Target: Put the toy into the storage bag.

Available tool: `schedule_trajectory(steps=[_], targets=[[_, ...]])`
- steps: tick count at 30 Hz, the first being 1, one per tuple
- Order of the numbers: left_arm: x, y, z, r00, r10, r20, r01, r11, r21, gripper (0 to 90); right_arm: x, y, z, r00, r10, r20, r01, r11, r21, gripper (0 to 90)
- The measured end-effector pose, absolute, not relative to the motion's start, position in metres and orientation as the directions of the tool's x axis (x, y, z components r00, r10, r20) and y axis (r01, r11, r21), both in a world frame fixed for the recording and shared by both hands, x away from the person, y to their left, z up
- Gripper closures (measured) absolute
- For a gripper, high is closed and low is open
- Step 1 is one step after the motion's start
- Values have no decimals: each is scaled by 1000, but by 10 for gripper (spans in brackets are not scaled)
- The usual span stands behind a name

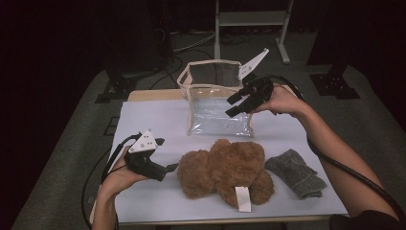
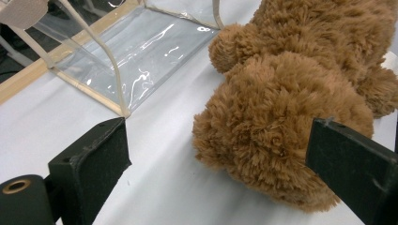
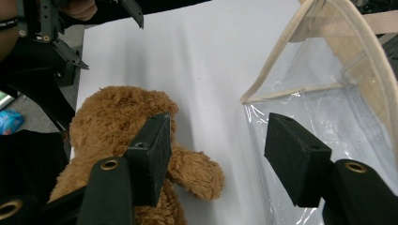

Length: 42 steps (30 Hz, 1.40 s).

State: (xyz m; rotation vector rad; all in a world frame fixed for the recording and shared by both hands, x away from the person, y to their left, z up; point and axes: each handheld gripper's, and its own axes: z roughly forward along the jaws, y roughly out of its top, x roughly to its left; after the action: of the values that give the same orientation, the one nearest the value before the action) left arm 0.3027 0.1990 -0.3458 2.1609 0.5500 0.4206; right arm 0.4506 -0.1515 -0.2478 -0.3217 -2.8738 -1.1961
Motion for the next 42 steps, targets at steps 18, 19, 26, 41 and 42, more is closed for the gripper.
schedule_trajectory(steps=[18, 19, 26, 41, 42], targets=[[305, 207, -348, 836, 539, 107, 258, -558, 789, 56, 478, -138, -237, -978, 197, 70, 193, 724, 662, 411], [305, 207, -348, 834, 541, 108, 261, -559, 787, 56, 479, -138, -237, -977, 199, 70, 195, 725, 660, 412], [305, 211, -349, 826, 553, 106, 273, -558, 783, 56, 487, -134, -234, -975, 217, 50, 197, 737, 646, 414], [306, 213, -352, 826, 554, 103, 284, -568, 772, 55, 501, -132, -236, -963, 269, 9, 215, 748, 628, 420], [306, 213, -352, 826, 553, 104, 284, -569, 771, 55, 502, -132, -236, -963, 270, 8, 216, 749, 626, 421]])
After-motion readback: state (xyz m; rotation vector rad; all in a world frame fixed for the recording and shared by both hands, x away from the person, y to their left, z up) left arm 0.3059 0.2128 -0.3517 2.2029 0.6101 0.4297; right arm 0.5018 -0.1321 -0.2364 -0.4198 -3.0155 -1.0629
